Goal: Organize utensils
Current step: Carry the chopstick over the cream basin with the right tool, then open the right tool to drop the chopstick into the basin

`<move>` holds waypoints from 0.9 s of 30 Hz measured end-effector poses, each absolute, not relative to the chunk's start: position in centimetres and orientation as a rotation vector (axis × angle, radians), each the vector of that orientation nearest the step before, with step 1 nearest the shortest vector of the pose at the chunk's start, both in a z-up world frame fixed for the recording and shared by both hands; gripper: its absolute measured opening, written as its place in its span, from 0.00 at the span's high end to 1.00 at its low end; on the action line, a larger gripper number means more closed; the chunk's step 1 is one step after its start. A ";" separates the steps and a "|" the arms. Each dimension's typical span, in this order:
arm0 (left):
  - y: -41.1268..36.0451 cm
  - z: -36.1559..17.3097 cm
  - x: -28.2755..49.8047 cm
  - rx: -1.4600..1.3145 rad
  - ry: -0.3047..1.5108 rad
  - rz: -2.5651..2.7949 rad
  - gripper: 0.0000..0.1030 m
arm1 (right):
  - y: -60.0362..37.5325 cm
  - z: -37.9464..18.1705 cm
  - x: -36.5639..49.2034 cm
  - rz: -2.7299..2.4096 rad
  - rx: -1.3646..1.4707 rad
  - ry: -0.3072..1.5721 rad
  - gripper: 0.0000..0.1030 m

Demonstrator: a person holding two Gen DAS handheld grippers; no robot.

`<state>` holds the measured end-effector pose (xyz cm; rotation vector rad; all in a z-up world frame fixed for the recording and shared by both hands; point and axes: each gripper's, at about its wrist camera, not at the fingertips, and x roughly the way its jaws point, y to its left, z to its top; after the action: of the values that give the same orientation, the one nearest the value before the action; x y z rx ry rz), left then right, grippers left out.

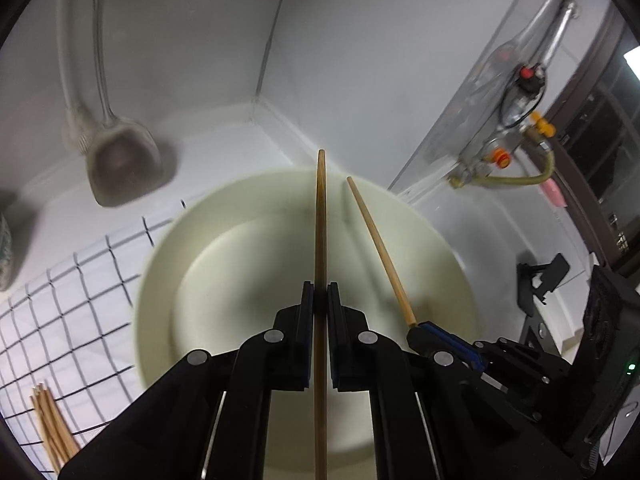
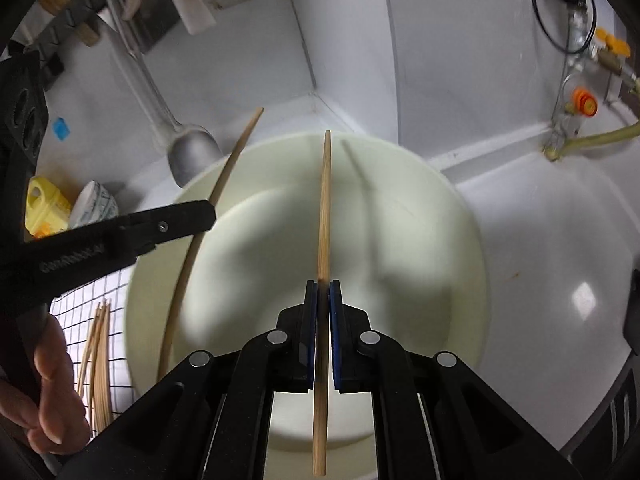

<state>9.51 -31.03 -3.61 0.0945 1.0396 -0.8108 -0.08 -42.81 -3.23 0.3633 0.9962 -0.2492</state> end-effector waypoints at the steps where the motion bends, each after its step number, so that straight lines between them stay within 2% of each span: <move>1: -31.3 -4.0 9.7 0.099 1.048 -0.805 0.93 | -43.0 -3.5 0.0 -0.250 0.369 1.003 0.94; 6: -32.3 -6.7 10.2 0.137 1.098 -0.772 0.93 | -44.1 -5.4 0.3 -0.256 0.404 1.051 0.94; 17: -32.2 -8.5 11.3 0.189 1.131 -0.717 0.92 | -44.5 -6.5 0.9 -0.265 0.396 1.079 0.94; 18: -32.0 -8.5 11.3 0.190 1.127 -0.709 0.87 | -44.4 -6.3 0.9 -0.268 0.392 1.075 0.88; 19: -31.9 -8.4 11.4 0.188 1.124 -0.703 0.73 | -44.4 -6.1 0.9 -0.271 0.387 1.067 0.82; 20: -31.6 -8.1 11.4 0.180 1.116 -0.697 0.63 | -44.3 -5.9 0.9 -0.273 0.381 1.060 0.81; 21: -31.2 -7.8 11.4 0.169 1.103 -0.683 0.39 | -44.3 -5.6 0.9 -0.278 0.372 1.053 0.80; 22: -31.1 -7.6 11.4 0.159 1.092 -0.678 0.31 | -44.2 -5.3 0.8 -0.284 0.362 1.047 0.80; 27: -29.2 -6.4 11.6 0.129 1.078 -0.650 0.30 | -43.8 -4.5 0.4 -0.299 0.350 1.038 0.79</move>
<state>11.63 -29.18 -6.42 0.1293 1.0777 -0.6504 0.39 -43.82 -4.46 0.3499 1.0383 -0.2987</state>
